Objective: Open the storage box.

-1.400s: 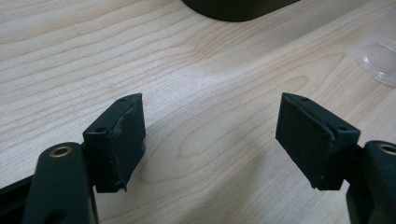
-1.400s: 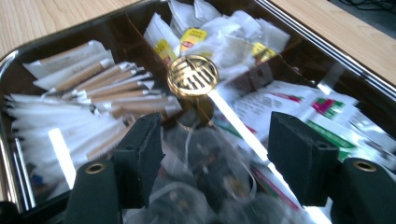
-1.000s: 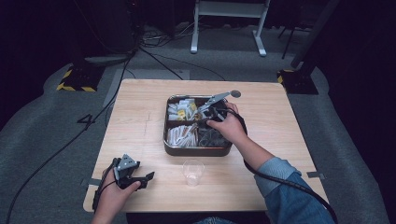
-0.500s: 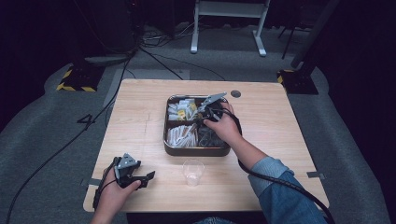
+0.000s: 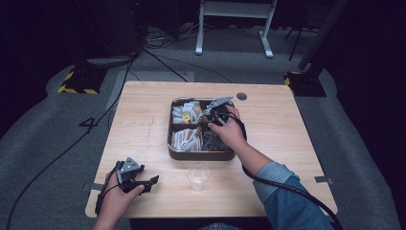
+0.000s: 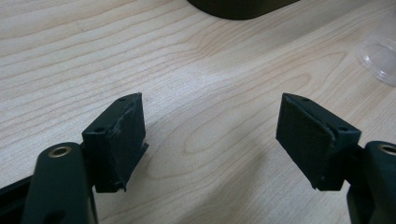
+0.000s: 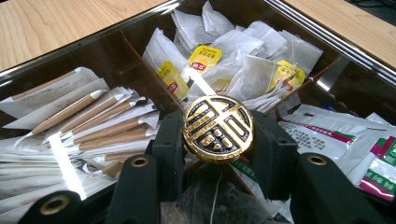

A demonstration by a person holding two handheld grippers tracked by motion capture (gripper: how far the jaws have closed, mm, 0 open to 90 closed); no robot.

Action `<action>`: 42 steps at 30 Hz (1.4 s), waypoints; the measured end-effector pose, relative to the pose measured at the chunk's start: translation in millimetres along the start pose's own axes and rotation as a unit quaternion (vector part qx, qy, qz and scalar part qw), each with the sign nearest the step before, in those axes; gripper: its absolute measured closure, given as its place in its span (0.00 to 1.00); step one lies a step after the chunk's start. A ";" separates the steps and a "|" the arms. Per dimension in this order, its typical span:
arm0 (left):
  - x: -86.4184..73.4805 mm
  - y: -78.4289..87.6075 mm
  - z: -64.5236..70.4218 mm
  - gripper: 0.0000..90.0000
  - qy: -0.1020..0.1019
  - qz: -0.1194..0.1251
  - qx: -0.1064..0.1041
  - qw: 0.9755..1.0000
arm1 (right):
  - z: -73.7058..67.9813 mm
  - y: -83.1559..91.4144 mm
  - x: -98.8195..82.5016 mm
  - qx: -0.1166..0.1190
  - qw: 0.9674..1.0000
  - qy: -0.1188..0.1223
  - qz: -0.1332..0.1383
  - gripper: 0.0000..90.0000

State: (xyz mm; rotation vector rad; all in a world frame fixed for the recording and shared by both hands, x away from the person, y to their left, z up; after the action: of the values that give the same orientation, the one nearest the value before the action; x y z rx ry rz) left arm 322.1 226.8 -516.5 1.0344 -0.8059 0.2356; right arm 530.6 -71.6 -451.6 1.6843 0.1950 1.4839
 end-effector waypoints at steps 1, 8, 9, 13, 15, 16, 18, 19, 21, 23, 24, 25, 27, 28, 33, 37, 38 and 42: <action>-0.1 0.0 0.1 0.27 0.002 0.000 0.000 1.000 | -0.1 0.1 0.1 0.000 1.000 -0.002 0.000 0.66; 0.0 -0.1 0.1 0.27 0.004 0.002 0.000 1.000 | -0.5 0.3 0.5 -0.002 1.000 -0.007 -0.002 0.66; 0.1 0.2 -0.3 0.27 0.002 0.001 0.000 1.000 | -0.8 0.4 0.6 -0.003 1.000 -0.007 -0.002 0.66; 0.1 0.0 -0.9 0.27 0.004 0.004 -0.002 1.000 | -1.9 1.3 1.9 -0.014 1.000 -0.004 0.002 0.66; 0.2 0.2 -1.1 0.27 0.005 0.003 -0.002 1.000 | -2.2 3.1 4.2 -0.015 1.000 0.000 0.002 0.66; 0.2 0.2 -1.1 0.27 0.005 0.003 -0.002 1.000 | -2.2 3.1 4.2 -0.015 1.000 0.000 0.002 0.66; 0.2 0.1 -0.9 0.27 0.006 0.004 -0.002 1.000 | -2.3 5.9 7.4 -0.016 1.000 0.005 0.003 0.66; 0.2 0.1 -1.0 0.27 0.005 0.004 -0.002 1.000 | -2.2 7.3 8.6 -0.017 1.000 0.007 0.006 0.66; 0.2 -0.1 -0.7 0.27 0.008 0.004 -0.004 1.000 | -1.1 14.2 13.6 -0.014 1.000 0.004 0.017 0.66; 0.6 -0.5 -0.6 0.27 0.007 0.004 -0.003 1.000 | -0.7 18.8 16.5 -0.014 1.000 0.006 0.021 0.66; 0.6 -0.5 -0.6 0.27 0.007 0.004 -0.003 1.000 | -0.7 18.8 16.5 -0.014 1.000 0.006 0.021 0.66; 0.6 -0.4 -0.7 0.27 0.006 0.003 -0.002 1.000 | -0.6 24.4 19.7 -0.015 1.000 0.008 0.026 0.66; 0.7 -0.6 -0.5 0.27 0.008 0.004 -0.003 1.000 | -0.4 26.4 20.7 -0.014 0.999 0.009 0.027 0.66; 0.8 -0.7 -0.7 0.27 0.008 0.004 -0.003 1.000 | -0.1 28.9 22.1 -0.014 0.999 0.009 0.030 0.66; 1.6 -1.3 -0.1 0.27 0.003 0.000 -0.004 1.000 | 2.3 42.2 28.7 -0.013 0.999 0.013 0.047 0.66; 2.4 -2.9 1.0 0.26 -0.001 0.000 -0.005 1.000 | 4.1 53.2 30.0 -0.011 0.999 0.020 0.049 0.66; 2.4 -2.9 1.0 0.26 -0.001 0.000 -0.005 1.000 | 4.1 53.2 30.0 -0.011 0.999 0.020 0.049 0.66; 4.5 -4.2 0.2 0.27 -0.006 -0.003 -0.004 1.000 | 7.5 63.5 28.4 -0.013 0.998 0.018 0.054 0.66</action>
State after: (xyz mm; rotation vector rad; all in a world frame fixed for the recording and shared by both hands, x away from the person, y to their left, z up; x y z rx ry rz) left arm 327.3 223.6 -516.1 1.0307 -0.8142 0.2201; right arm 519.4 -97.0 -387.4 1.6696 0.1044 1.5917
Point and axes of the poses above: each handheld gripper's, and its own axes: y roughly backward along the jaws, x roughly out of its top, z roughly to its right, the point moved 2 cm from there along -y, roughly forward along the jaws, and after that the axes turned 7 degrees about y, right-handed, at the moved point
